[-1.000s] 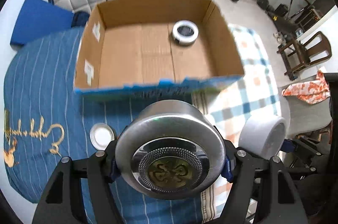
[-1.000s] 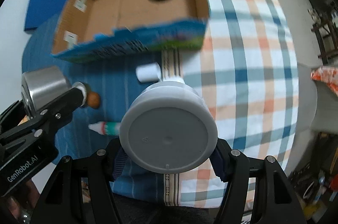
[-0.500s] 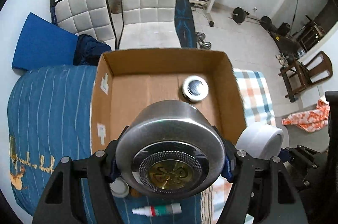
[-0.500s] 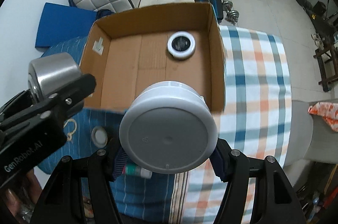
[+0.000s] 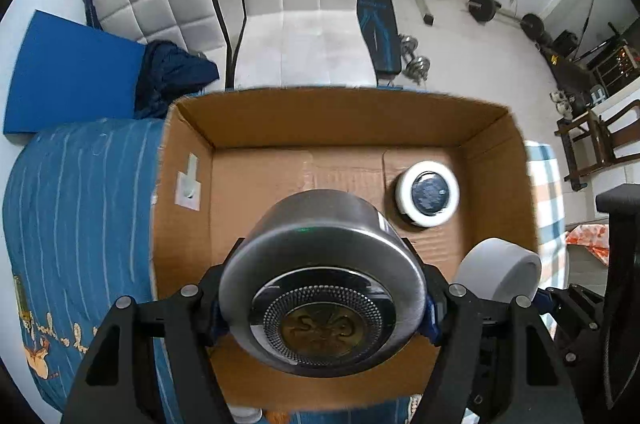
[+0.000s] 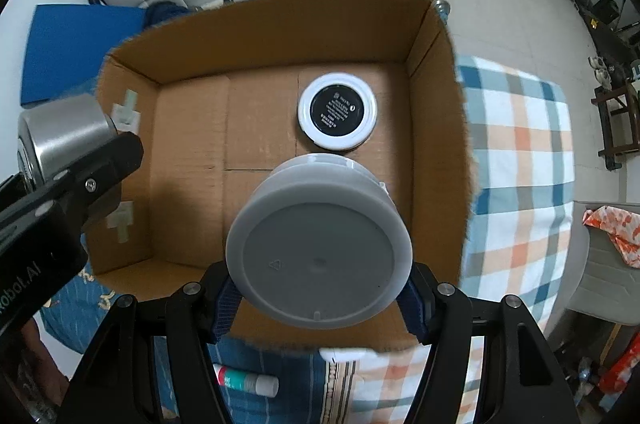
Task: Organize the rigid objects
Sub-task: 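Carry both items into the box and release them beside the first jar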
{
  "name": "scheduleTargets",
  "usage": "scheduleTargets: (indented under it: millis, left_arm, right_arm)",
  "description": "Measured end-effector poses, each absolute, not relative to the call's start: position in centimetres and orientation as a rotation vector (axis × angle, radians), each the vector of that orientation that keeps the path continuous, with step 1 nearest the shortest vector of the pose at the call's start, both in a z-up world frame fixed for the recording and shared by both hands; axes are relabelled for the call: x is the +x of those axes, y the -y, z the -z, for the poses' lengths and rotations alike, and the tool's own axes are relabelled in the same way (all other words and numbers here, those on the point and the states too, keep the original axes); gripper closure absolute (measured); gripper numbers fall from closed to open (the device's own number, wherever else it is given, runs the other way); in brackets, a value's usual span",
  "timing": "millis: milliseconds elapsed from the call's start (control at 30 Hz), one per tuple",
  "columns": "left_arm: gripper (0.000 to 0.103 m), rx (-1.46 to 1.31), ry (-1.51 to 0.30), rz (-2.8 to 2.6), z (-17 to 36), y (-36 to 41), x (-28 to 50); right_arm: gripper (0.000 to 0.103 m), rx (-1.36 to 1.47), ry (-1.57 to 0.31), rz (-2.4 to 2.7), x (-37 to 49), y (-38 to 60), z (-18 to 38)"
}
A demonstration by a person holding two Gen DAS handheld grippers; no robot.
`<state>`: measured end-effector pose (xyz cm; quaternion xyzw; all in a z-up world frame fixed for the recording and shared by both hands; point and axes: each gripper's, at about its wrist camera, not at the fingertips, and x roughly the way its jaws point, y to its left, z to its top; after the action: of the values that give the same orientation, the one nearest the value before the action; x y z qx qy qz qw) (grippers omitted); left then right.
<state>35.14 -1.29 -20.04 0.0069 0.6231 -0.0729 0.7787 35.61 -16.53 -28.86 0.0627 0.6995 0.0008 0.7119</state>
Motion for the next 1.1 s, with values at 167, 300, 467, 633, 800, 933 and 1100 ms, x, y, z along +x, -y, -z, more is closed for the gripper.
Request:
scheduleTargets:
  millis: [167, 300, 467, 633, 800, 933, 1100]
  left_arm:
    - [0.034, 0.016, -1.443, 0.162, 24.4, 1.7, 37.2]
    - [0.034, 0.015, -1.526, 0.164, 27.8, 2.0, 39.1]
    - [0.034, 0.004, -1.625, 0.183, 31.0, 2.8, 40.9]
    - [0.034, 0.028, -1.694, 0.199, 33.2, 3.7, 42.0]
    - [0.034, 0.054, -1.723, 0.197, 34.4, 4.3, 42.5]
    - [0.031, 0.073, -1.740, 0.191, 34.3, 4.9, 43.1]
    - [0.031, 0.049, -1.755, 0.196, 33.3, 5.0, 43.0]
  right_arm:
    - [0.035, 0.131, -1.605, 0.018, 37.1, 16.5, 32.5]
    - [0.035, 0.133, -1.643, 0.040, 38.1, 16.7, 35.3]
    - [0.035, 0.123, -1.695, 0.066, 39.1, 16.8, 38.4]
    - [0.035, 0.100, -1.730, 0.088, 40.0, 16.9, 40.7]
    - [0.035, 0.102, -1.741, 0.081, 40.5, 17.2, 41.4]
    - [0.035, 0.100, -1.749, 0.070, 40.6, 17.0, 41.8]
    - [0.034, 0.129, -1.766, 0.058, 40.2, 17.3, 41.7]
